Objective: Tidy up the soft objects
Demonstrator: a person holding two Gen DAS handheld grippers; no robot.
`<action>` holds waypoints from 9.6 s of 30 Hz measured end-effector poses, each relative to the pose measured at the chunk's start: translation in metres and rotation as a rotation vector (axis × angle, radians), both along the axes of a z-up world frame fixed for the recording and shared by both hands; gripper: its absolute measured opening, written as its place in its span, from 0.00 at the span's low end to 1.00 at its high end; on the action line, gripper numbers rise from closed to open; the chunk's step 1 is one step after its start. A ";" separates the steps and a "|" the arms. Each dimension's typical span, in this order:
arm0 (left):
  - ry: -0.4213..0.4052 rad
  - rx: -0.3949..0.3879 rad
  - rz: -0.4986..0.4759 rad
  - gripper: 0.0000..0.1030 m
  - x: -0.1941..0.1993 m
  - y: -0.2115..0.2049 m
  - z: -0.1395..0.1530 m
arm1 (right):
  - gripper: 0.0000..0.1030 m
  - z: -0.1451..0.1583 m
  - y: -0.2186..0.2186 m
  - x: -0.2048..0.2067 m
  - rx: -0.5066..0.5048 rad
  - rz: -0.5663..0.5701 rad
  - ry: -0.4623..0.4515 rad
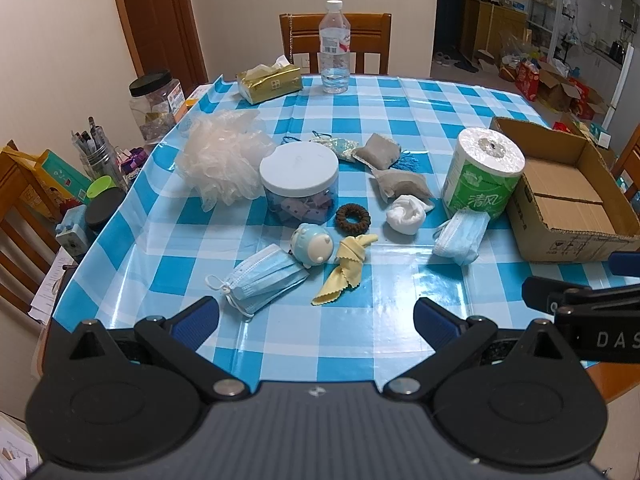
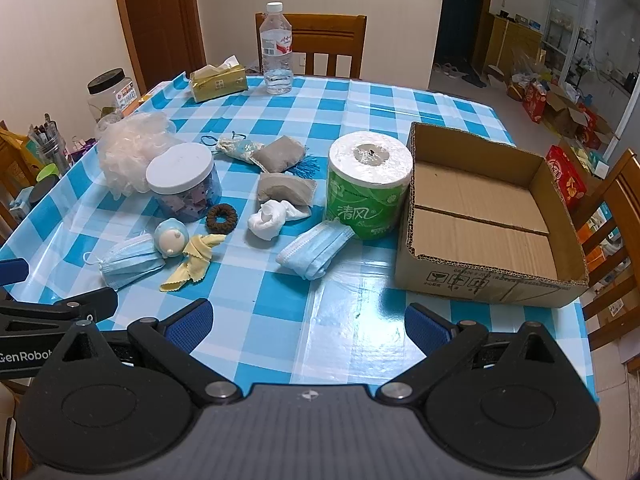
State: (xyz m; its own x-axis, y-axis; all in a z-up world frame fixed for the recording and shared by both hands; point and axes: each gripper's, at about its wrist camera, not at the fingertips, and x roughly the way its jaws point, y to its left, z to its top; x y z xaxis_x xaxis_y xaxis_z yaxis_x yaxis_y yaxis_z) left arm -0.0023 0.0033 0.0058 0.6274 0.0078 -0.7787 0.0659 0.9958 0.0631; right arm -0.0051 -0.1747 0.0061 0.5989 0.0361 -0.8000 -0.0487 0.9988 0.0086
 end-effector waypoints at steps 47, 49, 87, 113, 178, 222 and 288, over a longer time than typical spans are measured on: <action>-0.037 0.012 -0.035 0.99 0.003 -0.001 -0.006 | 1.00 -0.001 -0.001 0.006 0.004 0.037 -0.016; -0.045 0.013 -0.047 0.99 0.003 0.000 -0.010 | 1.00 -0.004 0.000 0.006 0.001 0.048 -0.022; -0.018 -0.004 -0.025 0.99 0.071 0.096 -0.083 | 1.00 -0.114 0.085 0.094 -0.018 0.321 0.087; 0.079 0.029 -0.211 0.99 0.110 0.084 -0.115 | 1.00 -0.151 0.110 0.132 -0.037 0.394 0.081; 0.123 -0.061 -0.349 0.27 0.123 0.096 -0.121 | 0.26 -0.124 0.116 0.126 -0.042 0.459 0.041; -0.036 -0.110 -0.676 0.27 0.149 -0.182 -0.003 | 0.97 -0.032 -0.149 0.106 -0.021 0.265 -0.081; -0.062 0.013 -0.341 0.99 0.101 -0.016 -0.060 | 1.00 -0.049 -0.035 0.077 0.011 0.246 -0.047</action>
State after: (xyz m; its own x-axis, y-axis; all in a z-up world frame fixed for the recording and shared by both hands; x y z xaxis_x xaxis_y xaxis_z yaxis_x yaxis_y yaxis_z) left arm 0.0986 -0.0127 -0.0539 0.6419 -0.2007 -0.7400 0.3906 0.9161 0.0903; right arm 0.0715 -0.2100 -0.0432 0.6080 0.1937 -0.7699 -0.2905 0.9568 0.0113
